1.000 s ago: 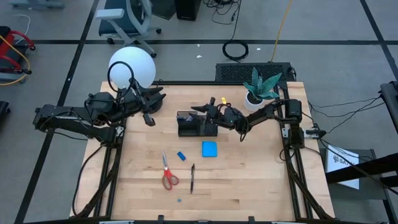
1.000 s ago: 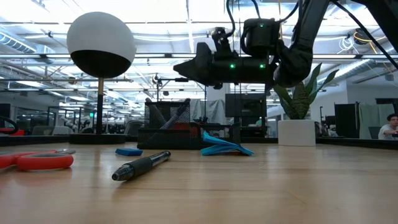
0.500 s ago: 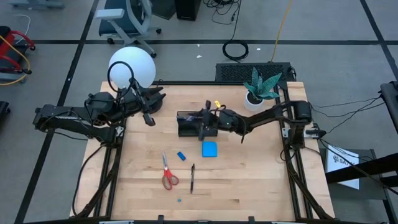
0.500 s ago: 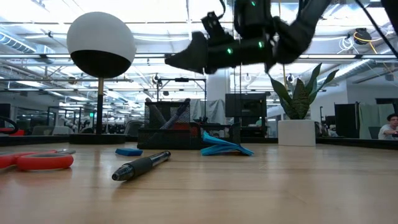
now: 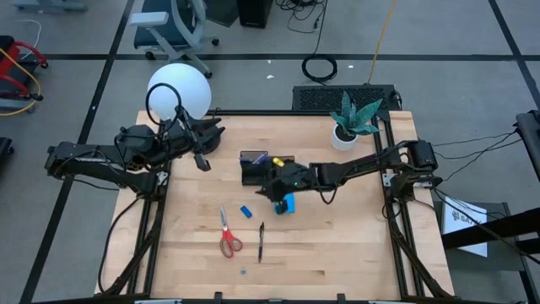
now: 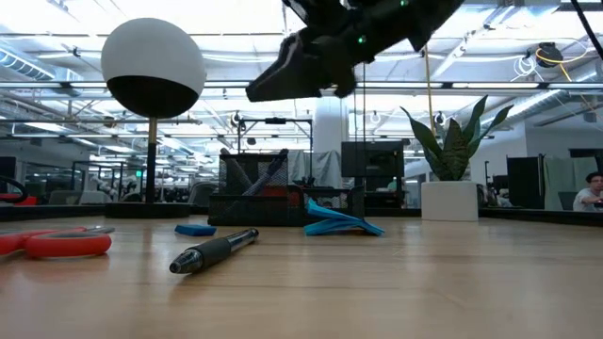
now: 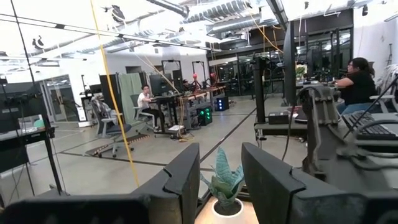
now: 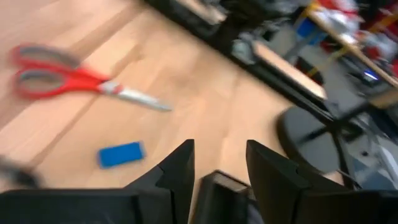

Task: Pick and place office supplies into organizer
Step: Put the black pen into the black mesh organizer

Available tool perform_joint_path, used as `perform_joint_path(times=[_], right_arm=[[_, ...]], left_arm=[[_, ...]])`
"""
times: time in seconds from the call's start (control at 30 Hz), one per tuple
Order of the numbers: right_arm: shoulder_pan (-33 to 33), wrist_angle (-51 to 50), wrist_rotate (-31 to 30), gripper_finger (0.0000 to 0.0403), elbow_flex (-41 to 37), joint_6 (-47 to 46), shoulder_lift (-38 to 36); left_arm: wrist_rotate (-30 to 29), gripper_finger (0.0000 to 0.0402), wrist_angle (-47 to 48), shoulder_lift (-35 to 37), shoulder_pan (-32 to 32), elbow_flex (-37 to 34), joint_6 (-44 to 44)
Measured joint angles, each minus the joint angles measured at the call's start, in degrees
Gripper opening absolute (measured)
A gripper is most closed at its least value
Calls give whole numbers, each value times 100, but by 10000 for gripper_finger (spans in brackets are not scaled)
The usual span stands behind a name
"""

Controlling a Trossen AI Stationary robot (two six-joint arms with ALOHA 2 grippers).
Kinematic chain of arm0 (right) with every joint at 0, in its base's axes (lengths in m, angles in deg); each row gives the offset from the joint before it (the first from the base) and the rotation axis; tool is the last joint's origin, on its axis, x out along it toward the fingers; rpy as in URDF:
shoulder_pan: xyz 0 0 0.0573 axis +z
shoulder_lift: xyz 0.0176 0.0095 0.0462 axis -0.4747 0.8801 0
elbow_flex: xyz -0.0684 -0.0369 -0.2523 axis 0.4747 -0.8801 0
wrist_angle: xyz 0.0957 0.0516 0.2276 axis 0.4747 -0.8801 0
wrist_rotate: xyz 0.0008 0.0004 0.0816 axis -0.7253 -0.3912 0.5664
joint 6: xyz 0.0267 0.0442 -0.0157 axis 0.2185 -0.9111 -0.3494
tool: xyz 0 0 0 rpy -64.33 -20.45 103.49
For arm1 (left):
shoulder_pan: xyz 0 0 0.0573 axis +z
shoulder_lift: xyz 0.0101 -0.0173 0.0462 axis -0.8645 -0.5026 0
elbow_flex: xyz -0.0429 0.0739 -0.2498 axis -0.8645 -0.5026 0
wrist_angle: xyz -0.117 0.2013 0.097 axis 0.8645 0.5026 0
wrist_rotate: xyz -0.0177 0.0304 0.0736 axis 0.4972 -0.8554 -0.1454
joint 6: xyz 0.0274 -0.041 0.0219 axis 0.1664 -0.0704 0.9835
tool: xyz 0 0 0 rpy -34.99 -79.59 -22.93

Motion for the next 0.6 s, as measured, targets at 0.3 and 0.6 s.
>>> perform_joint_path(times=[0.3, 0.6], right_arm=[[452, -1937, 594, 134, 592, 696, 2], [705, -3046, 937, 134, 1145, 1227, 242]], left_arm=[[0, 127, 0, 0, 1, 0, 0], [0, 127, 0, 1, 0, 0, 0]])
